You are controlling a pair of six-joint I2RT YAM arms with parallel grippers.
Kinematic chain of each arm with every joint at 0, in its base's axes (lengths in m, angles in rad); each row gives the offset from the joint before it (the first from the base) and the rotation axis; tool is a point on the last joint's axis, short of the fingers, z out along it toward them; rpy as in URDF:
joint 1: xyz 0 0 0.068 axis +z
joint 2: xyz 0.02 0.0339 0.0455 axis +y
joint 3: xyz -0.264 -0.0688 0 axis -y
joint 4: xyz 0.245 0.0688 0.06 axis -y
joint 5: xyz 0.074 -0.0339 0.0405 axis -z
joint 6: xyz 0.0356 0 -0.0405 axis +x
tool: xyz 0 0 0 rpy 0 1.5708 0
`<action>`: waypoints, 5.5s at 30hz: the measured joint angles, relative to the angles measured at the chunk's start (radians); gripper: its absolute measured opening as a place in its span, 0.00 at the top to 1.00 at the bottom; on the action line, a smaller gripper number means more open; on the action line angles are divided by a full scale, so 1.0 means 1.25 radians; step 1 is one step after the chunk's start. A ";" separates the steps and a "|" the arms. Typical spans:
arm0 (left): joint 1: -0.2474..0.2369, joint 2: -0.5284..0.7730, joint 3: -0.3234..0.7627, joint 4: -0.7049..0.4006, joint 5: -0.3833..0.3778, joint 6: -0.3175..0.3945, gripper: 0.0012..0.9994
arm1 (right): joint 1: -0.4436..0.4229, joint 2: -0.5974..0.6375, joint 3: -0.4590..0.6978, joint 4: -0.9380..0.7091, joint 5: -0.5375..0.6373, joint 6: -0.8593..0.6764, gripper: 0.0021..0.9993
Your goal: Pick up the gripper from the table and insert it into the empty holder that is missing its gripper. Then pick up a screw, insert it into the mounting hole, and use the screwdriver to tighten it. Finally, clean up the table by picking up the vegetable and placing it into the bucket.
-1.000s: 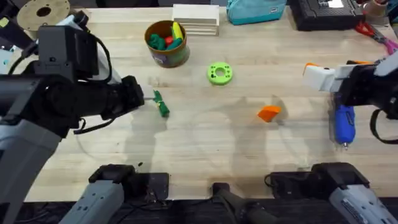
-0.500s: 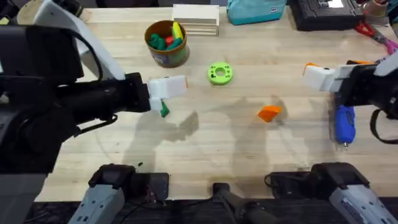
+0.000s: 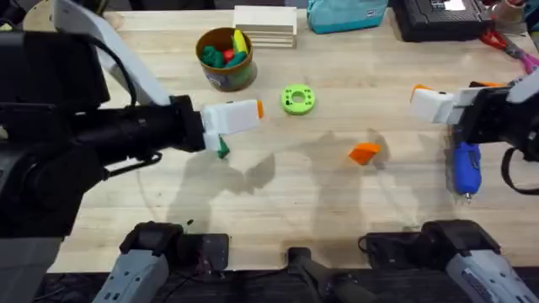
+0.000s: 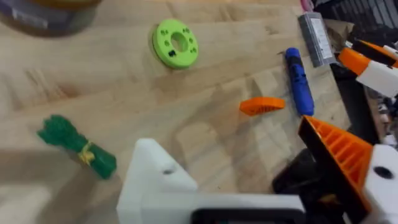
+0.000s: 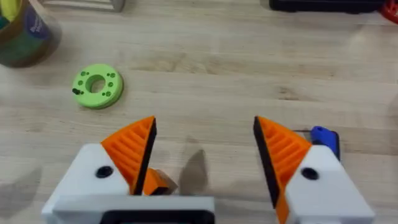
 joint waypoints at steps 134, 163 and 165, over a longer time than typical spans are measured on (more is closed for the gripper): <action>-0.217 -0.576 -0.597 0.566 -0.112 0.130 0.01 | 0.181 0.276 0.039 -0.085 -0.064 -0.130 0.98; -0.217 -0.576 -0.597 0.563 -0.002 0.113 0.01 | 0.171 0.613 -0.038 0.334 -1.019 0.415 0.98; -0.217 -0.576 -0.597 0.563 0.019 0.112 0.01 | 0.192 0.616 -0.038 0.339 -1.036 0.425 0.98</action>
